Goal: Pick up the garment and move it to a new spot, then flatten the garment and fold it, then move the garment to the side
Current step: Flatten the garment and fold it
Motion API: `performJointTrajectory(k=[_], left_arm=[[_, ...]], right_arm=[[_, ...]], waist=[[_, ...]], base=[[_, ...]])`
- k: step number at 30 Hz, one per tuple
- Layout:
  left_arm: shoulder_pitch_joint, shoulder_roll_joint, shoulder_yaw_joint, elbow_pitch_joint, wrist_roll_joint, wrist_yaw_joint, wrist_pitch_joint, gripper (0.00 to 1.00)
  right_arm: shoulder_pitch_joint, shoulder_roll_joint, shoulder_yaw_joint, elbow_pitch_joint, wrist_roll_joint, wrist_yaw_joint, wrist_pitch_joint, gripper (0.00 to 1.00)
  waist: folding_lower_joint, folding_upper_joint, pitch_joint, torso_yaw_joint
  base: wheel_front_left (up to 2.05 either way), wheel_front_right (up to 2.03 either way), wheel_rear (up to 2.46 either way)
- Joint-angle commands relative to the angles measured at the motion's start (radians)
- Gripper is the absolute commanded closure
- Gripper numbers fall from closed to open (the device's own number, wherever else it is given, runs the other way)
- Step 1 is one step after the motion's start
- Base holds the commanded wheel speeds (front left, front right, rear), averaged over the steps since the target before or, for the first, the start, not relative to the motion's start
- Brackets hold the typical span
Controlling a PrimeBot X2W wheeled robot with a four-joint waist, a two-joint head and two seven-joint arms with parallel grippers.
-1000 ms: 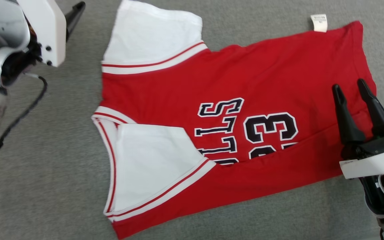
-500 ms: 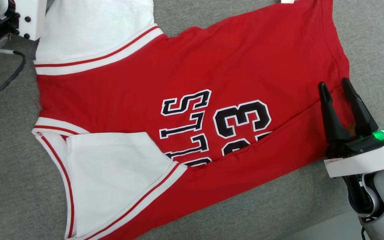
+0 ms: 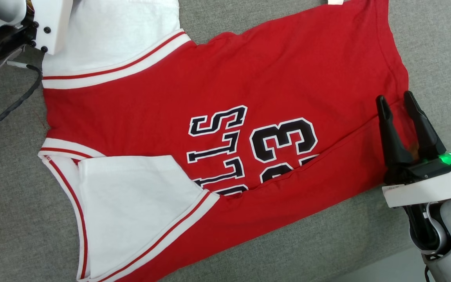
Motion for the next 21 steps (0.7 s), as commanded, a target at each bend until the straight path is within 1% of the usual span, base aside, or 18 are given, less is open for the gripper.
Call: performJointTrajectory(k=[1, 2, 3, 4, 5, 6, 13, 18, 21], left_arm=[[0.018, 0.003, -0.01, -0.002, -0.002, -0.005, 0.001, 0.21], [0.019, 0.006, -0.015, -0.003, -0.002, -0.005, -0.001, 0.48], [0.02, 0.009, -0.018, -0.003, -0.003, -0.005, -0.002, 0.63], [0.019, 0.012, -0.02, -0.002, -0.002, -0.006, -0.007, 0.72], [0.018, 0.015, -0.021, 0.001, -0.001, -0.006, -0.01, 0.91], [0.016, 0.017, -0.023, 0.004, -0.001, -0.007, -0.013, 1.0], [-0.002, 0.025, -0.02, 0.018, -0.006, -0.005, -0.035, 1.0], [-0.007, 0.008, -0.018, 0.016, -0.021, -0.007, -0.073, 1.0], [0.005, 0.002, -0.026, -0.005, -0.041, -0.008, -0.088, 1.0]], right_arm=[[-0.004, -0.002, -0.001, 0.002, 0.002, -0.002, -0.001, 0.0], [-0.006, -0.002, 0.002, 0.001, 0.002, -0.002, -0.001, 0.0], [-0.009, -0.002, 0.005, 0.001, 0.003, -0.002, -0.001, 0.0], [-0.012, -0.002, 0.008, 0.001, 0.003, -0.002, -0.001, 0.0], [-0.015, -0.002, 0.01, 0.001, 0.004, -0.002, -0.001, 0.0], [-0.017, -0.003, 0.013, 0.002, 0.005, -0.002, -0.001, 0.0], [-0.015, -0.011, 0.017, 0.006, 0.008, -0.002, -0.001, 0.0], [-0.034, -0.01, 0.011, 0.016, 0.028, -0.002, -0.001, 0.0], [-0.079, -0.042, 0.043, 0.066, 0.028, -0.002, -0.001, 0.0]], waist=[[0.0, 0.0, 0.0, 0.001], [0.0, 0.0, -0.001, 0.001], [0.0, 0.0, -0.001, 0.001], [0.0, 0.0, -0.001, 0.0], [0.0, 0.0, -0.002, -0.001], [0.0, 0.0, -0.002, -0.002], [0.0, 0.0, -0.007, -0.007], [0.0, 0.0, -0.024, -0.004], [0.0, 0.0, -0.042, 0.003]], base=[[0.0, 0.0, 0.0], [0.0, 0.0, 0.0], [0.0, 0.0, 0.0], [0.0, 0.0, 0.0], [0.0, 0.0, 0.0], [0.0, 0.0, 0.0], [0.0, 0.0, 0.0], [0.0, 0.0, 0.0], [0.0, 0.0, 0.0]])
